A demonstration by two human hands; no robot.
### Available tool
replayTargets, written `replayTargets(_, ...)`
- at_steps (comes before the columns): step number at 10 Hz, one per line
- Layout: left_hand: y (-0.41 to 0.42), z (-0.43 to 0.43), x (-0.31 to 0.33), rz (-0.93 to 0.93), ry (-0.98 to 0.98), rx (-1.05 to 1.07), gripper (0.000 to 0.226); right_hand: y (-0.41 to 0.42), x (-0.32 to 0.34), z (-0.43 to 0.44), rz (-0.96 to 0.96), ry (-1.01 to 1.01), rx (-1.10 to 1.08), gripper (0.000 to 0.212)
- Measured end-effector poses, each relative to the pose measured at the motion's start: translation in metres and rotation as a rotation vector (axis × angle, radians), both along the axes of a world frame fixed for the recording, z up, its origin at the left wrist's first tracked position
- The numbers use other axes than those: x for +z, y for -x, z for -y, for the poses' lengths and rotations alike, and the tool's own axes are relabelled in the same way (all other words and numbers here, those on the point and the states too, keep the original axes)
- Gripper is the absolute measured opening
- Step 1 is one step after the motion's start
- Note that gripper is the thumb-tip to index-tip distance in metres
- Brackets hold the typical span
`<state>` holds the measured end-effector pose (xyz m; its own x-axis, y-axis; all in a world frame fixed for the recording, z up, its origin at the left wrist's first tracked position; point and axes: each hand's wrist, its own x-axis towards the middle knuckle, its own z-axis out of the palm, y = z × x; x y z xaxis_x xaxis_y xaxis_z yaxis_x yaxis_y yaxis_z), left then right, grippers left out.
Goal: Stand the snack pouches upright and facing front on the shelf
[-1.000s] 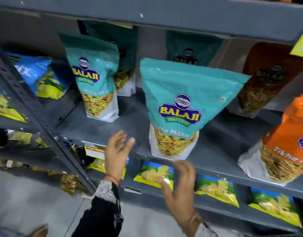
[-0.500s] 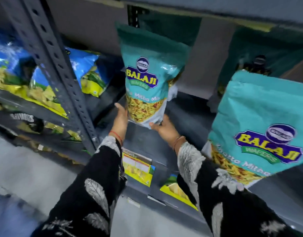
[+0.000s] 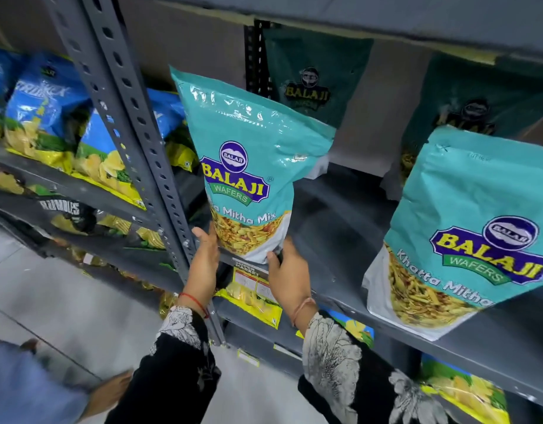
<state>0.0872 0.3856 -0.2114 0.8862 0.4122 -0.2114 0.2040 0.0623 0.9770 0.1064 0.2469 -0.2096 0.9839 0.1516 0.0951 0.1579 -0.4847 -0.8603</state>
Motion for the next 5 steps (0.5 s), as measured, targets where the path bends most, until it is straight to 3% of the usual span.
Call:
replayTargets(1, 0.005, 0.003, -0.005, 0.037, 0.001, 0.061, 0.068, 0.001, 0.001, -0.001, -0.044, 0.016, 0.004, 0.035)
replayTargets(2, 0.022, 0.02, 0.005, 0.085, -0.077, 0.06, 0.076, 0.013, 0.008, 0.009, -0.031, -0.036, 0.029, 0.052)
replayTargets(3, 0.054, 0.057, 0.007, 0.259, -0.289, 0.112, 0.066, 0.061, 0.013, 0.042, 0.153, -0.047, 0.117, 0.059)
replayTargets(4, 0.082, 0.112, 0.02, 0.448, -0.633, 0.147, 0.063, 0.104, 0.017, 0.101, 0.445, 0.048, 0.07, 0.059)
replayTargets(5, 0.076, 0.188, 0.07, 0.647, -0.806, 0.139, 0.066, 0.108, 0.055, 0.189, 0.812, 0.204, -0.117, 0.059)
